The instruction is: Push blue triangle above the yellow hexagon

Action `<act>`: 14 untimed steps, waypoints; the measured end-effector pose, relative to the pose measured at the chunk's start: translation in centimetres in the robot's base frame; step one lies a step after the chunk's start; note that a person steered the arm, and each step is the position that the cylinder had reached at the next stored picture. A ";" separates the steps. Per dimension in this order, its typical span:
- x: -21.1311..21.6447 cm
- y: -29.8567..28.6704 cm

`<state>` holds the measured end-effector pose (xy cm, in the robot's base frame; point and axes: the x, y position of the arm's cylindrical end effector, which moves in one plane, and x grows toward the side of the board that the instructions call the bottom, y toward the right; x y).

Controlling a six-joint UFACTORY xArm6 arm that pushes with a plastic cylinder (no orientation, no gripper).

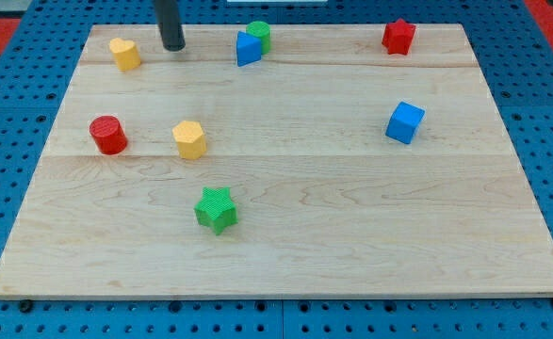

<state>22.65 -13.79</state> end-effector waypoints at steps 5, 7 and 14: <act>6.9 12.3; 10.1 10.8; 7.8 7.5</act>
<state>30.42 -6.29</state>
